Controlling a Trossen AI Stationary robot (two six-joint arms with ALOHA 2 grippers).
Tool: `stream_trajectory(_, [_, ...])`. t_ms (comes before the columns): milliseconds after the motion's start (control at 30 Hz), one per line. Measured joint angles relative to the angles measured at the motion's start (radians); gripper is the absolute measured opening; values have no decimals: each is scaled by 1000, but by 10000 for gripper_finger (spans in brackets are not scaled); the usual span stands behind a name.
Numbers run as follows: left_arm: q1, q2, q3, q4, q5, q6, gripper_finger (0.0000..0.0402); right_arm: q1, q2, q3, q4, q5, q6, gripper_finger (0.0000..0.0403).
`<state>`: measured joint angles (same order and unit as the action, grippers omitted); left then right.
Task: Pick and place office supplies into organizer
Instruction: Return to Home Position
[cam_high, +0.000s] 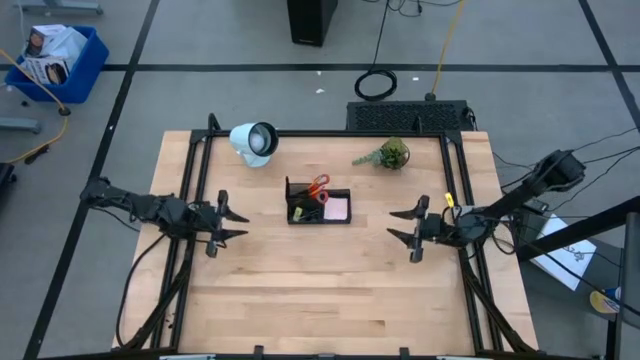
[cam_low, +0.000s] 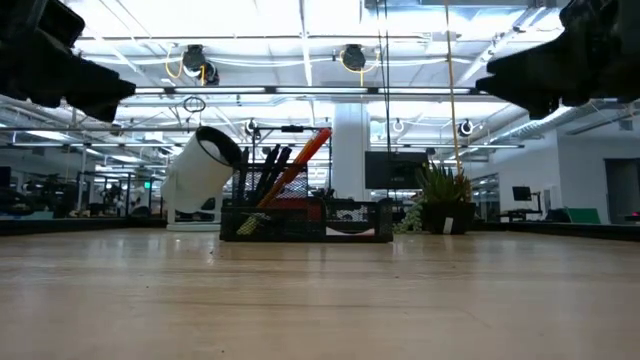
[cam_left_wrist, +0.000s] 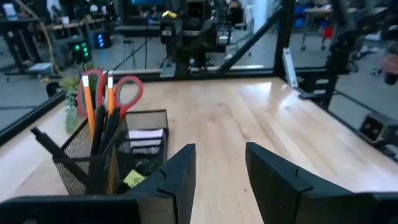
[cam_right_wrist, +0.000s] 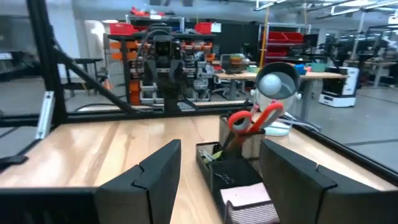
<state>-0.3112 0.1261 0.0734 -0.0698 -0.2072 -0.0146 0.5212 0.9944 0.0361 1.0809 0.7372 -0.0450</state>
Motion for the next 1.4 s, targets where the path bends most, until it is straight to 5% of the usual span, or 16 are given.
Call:
stream_trajectory(167, [20, -125, 4, -54, 64, 18, 145, 24, -76, -7, -71, 35, -25, 208])
stream_trajectory(633, [56, -123, 33, -76, 110, -28, 145, 161, -377, -20, -332, 314, -70, 208])
stream_trajectory(833, [62, -123, 37, -83, 139, -48, 145, 263, -531, -20, -433, 325, -136, 208])
stream_trajectory(1133, [65, -123, 37, -92, 153, -43, 145, 403, -681, -21, -662, 495, -76, 208])
stream_trajectory(1400, [65, -123, 37, -92, 150, -39, 145, 482, -829, -21, -665, 570, -186, 208])
